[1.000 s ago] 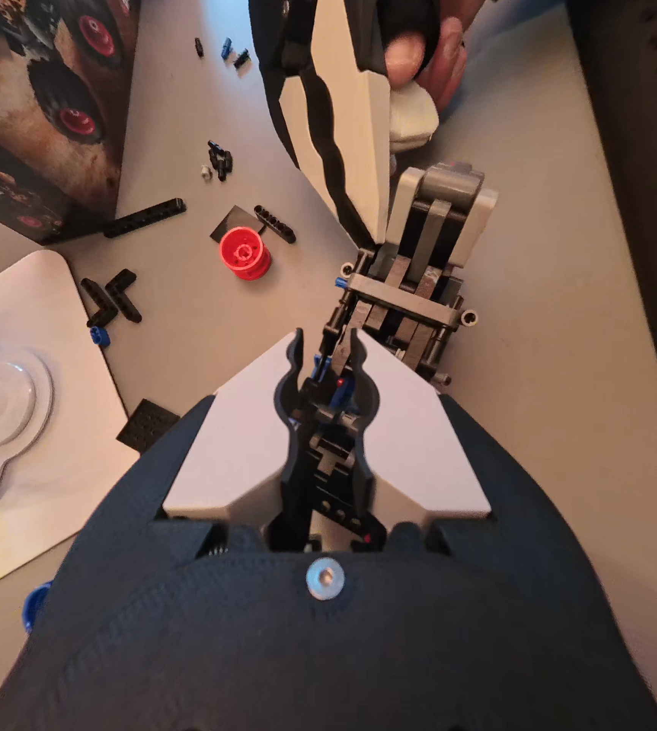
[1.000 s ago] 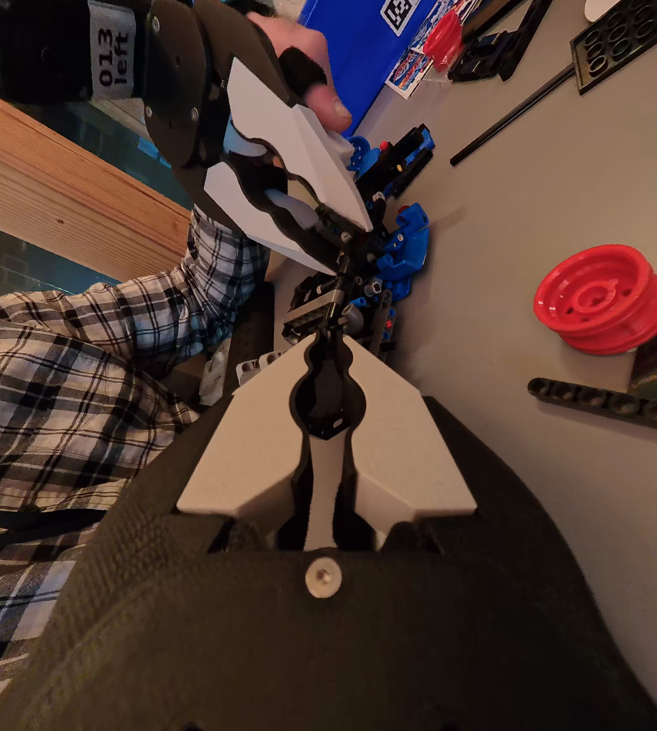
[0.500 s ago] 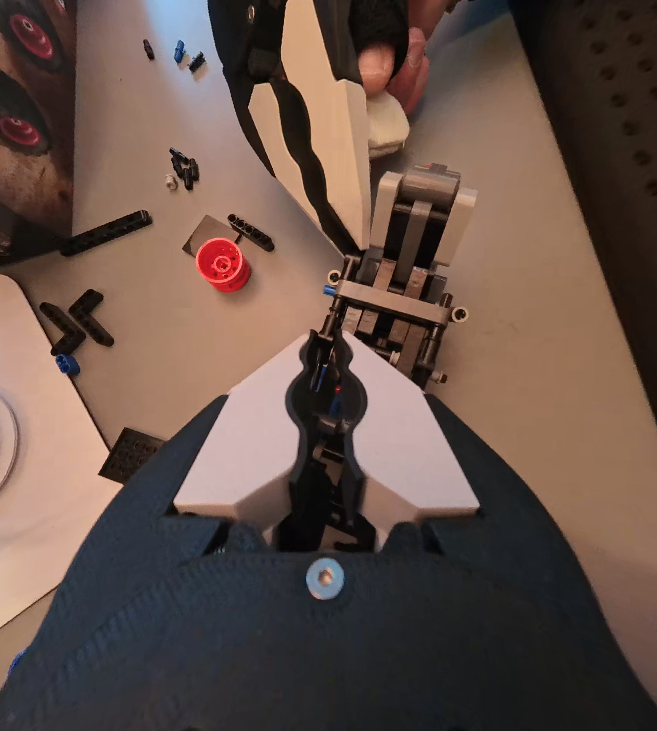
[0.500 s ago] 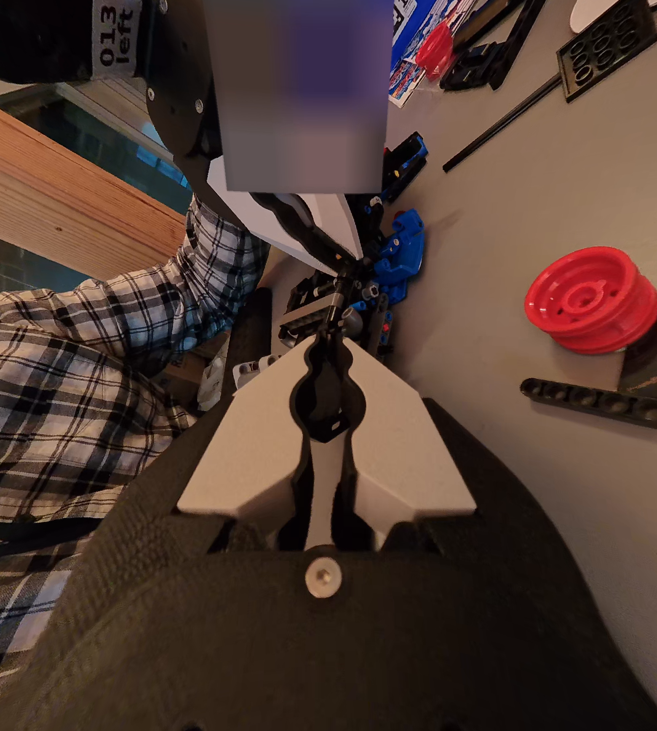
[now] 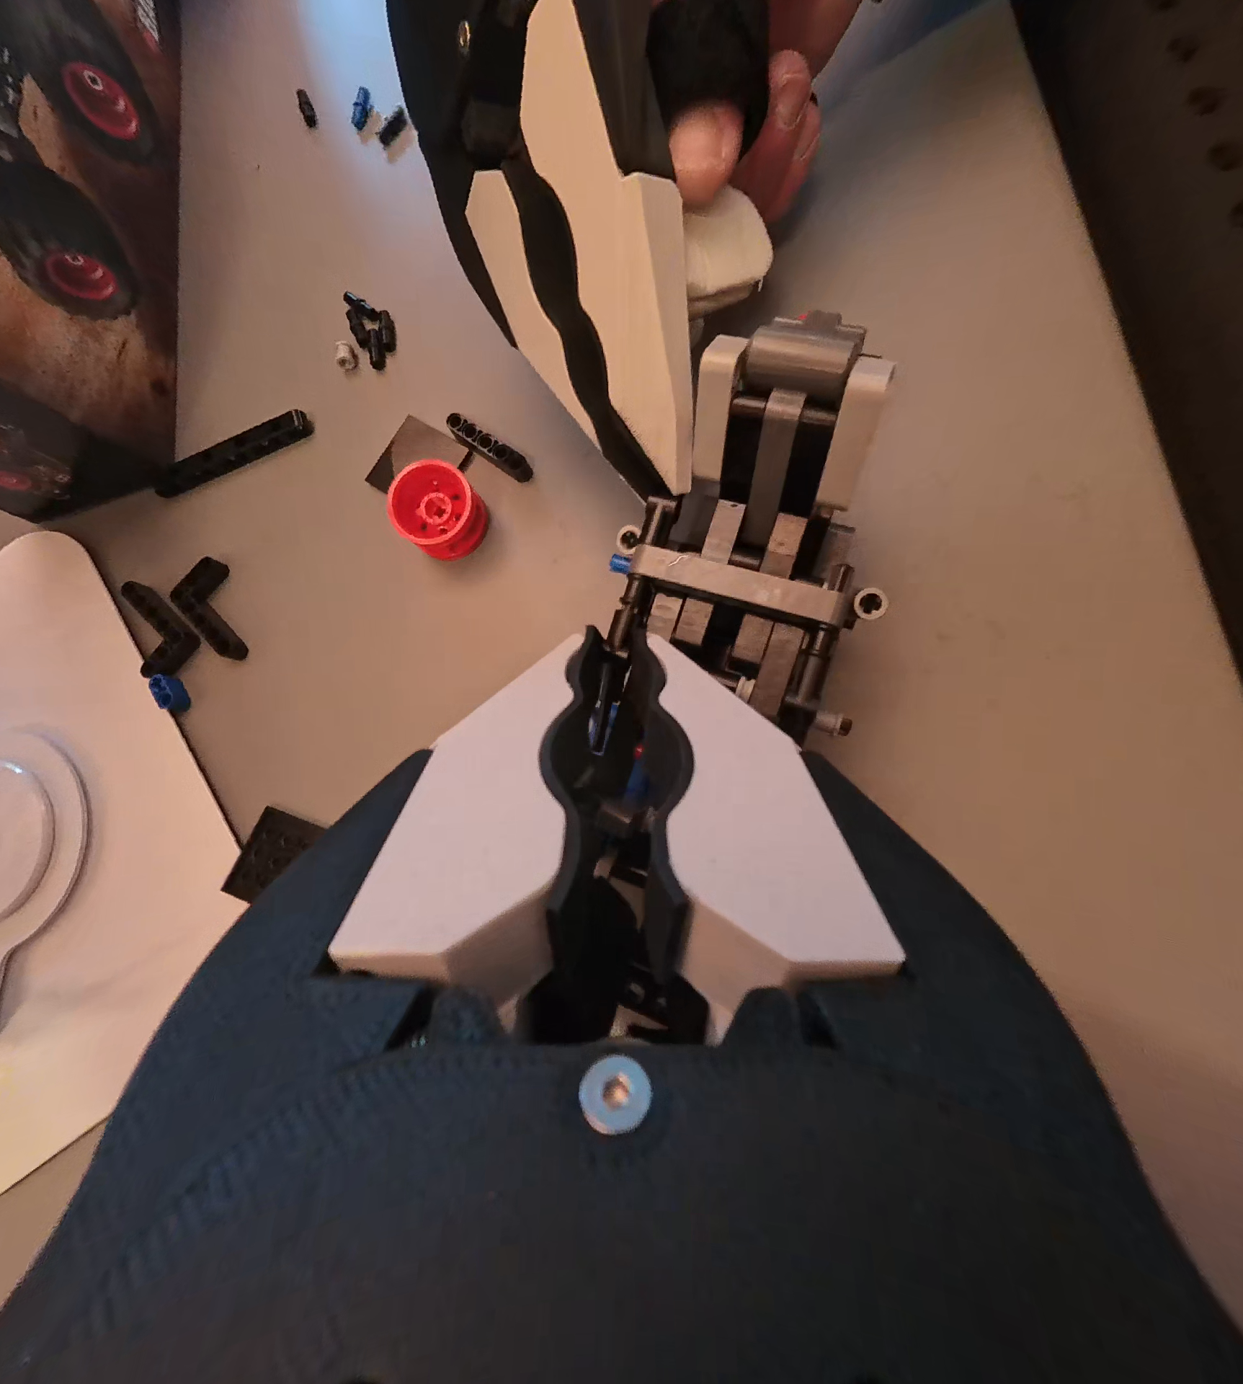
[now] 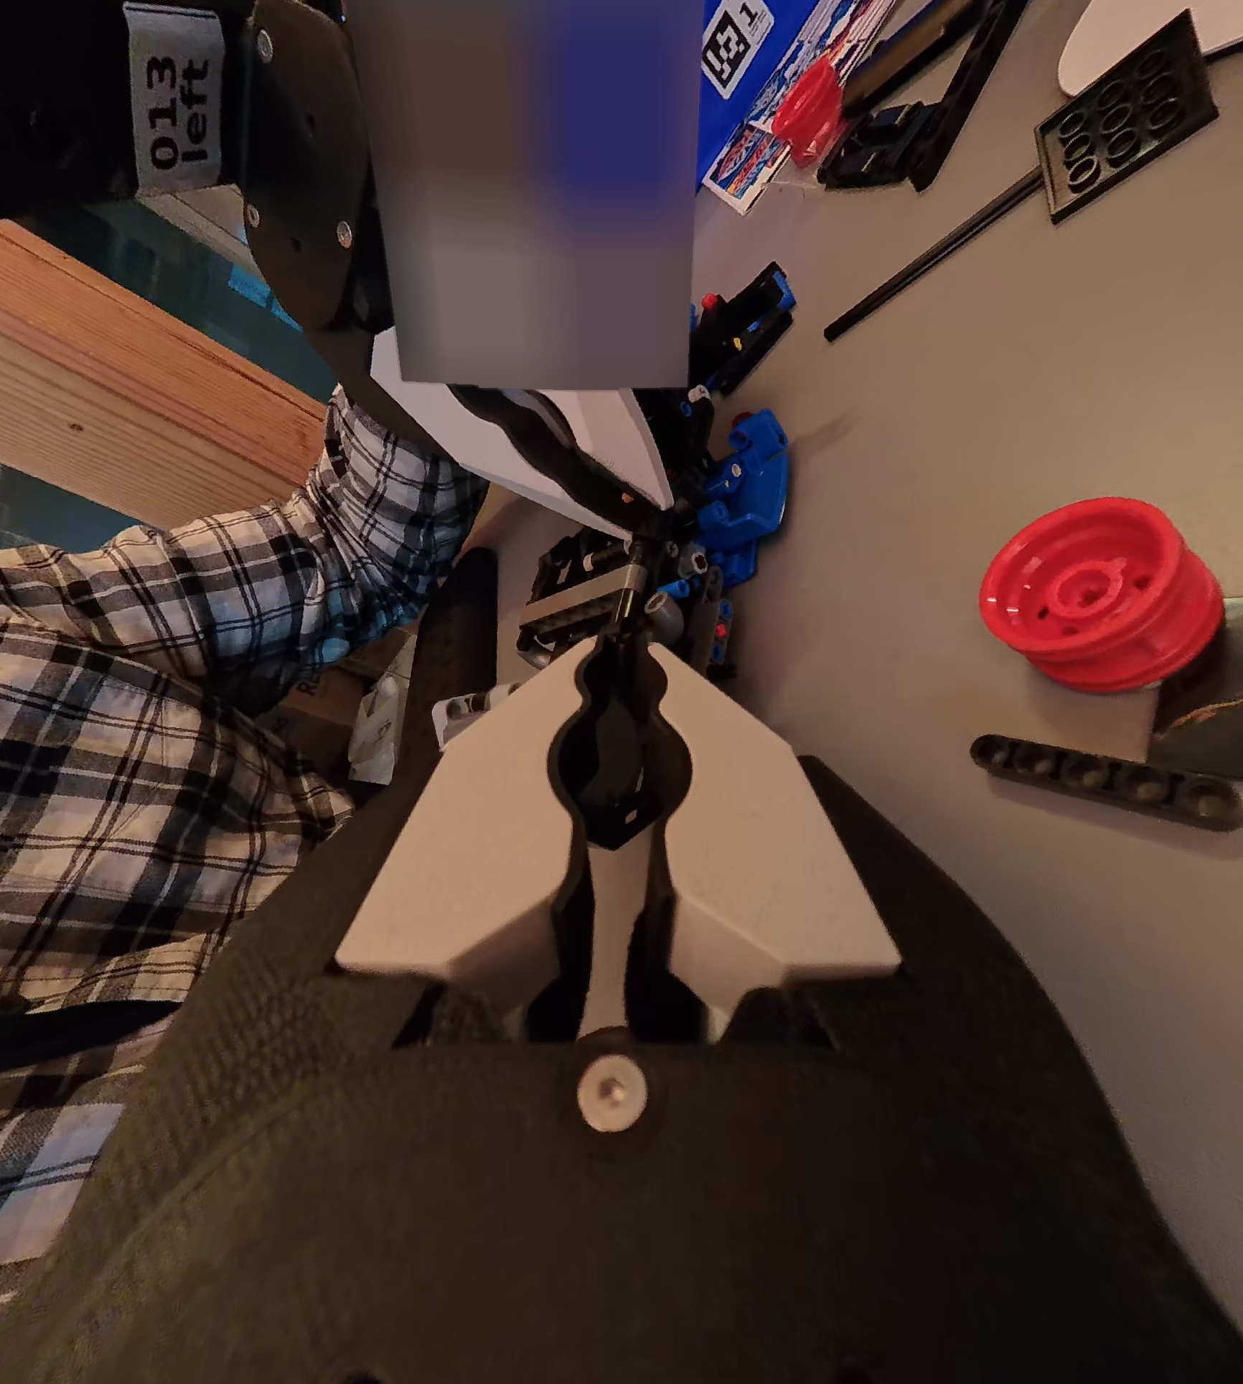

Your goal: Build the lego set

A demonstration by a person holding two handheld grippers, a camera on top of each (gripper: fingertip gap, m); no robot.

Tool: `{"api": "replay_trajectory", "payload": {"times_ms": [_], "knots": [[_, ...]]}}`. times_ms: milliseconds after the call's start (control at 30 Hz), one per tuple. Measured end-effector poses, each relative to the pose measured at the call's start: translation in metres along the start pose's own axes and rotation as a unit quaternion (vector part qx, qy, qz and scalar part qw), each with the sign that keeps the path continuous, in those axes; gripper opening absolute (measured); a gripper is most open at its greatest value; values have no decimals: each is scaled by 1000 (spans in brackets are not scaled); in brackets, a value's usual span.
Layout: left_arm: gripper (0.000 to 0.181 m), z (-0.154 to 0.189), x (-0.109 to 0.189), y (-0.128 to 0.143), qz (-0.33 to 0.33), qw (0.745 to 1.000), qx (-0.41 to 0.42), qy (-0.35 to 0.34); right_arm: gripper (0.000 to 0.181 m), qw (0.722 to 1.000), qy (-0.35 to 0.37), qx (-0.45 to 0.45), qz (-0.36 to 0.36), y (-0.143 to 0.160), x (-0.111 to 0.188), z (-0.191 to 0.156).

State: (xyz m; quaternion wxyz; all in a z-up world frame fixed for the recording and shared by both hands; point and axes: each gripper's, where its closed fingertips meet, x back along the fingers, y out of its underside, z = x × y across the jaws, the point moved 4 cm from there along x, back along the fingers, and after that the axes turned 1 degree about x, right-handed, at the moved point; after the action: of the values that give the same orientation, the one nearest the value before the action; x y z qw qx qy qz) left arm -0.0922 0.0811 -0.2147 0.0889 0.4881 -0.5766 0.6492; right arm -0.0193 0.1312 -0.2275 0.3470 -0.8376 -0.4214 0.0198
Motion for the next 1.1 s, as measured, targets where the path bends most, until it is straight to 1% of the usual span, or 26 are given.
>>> {"api": "replay_trajectory", "payload": {"times_ms": [33, 67, 100, 133, 167, 200, 267, 300, 367, 400, 433, 467, 567, 633, 700, 767, 967, 1100], "knots": [[3, 0, -1, -1, 2, 1000, 0, -1, 1, 1000, 3, 1, 3, -1, 0, 0], [0, 5, -1, -10, 32, 999, 2, 14, 2, 1000, 12, -1, 19, -6, -3, 1], [0, 33, 1, -45, 142, 983, 10, 112, 4, 1000, 7, 0, 17, -9, -13, -1], [4, 48, -19, -47, 70, 990, -29, 117, 3, 1000, 13, 16, 9, -12, -16, -2], [0, 46, -23, -57, 53, 993, -74, 71, 3, 1000, 17, 21, -1, -12, -14, -2], [0, 37, -18, -57, 40, 996, -55, 54, 3, 1000, 13, 16, 4, -12, -11, -2], [0, 19, 11, -53, 44, 998, -40, 8, 3, 999, 24, 19, 14, -10, -3, 1], [0, 12, 21, -50, 44, 999, -31, -8, 3, 999, 25, 21, 18, -13, -1, 1], [0, 5, 33, -39, 30, 999, 5, -11, 4, 999, 20, 32, 6, -15, -3, -2], [0, -1, 35, -29, 5, 999, 11, -33, 4, 999, 19, 34, 3, -14, -3, -3], [4, -6, 35, -21, -10, 998, 13, -53, 4, 999, 18, 32, 3, -13, -2, -2], [17, -8, 34, -16, -15, 998, 20, -54, 4, 999, 18, 30, 7, -12, -2, -1], [29, -11, 27, 1, -34, 998, 27, -51, 4, 999, 26, 40, 5, -10, 0, -1], [24, -12, 20, 7, -38, 998, 29, -37, 4, 999, 26, 39, 7, -9, 0, -1], [19, -13, 13, 11, -58, 998, 17, -28, 4, 999, 27, 39, 3, -8, 0, -1], [6, -14, 9, 8, -60, 998, 6, -17, 4, 999, 29, 39, -2, -6, -2, 0], [4, -16, 6, 7, -45, 999, 5, -3, 3, 999, 34, 38, 3, -6, -1, 3], [3, -17, 3, 7, -35, 999, 5, -21, 2, 998, 44, 40, 12, -6, 0, 5]]}}
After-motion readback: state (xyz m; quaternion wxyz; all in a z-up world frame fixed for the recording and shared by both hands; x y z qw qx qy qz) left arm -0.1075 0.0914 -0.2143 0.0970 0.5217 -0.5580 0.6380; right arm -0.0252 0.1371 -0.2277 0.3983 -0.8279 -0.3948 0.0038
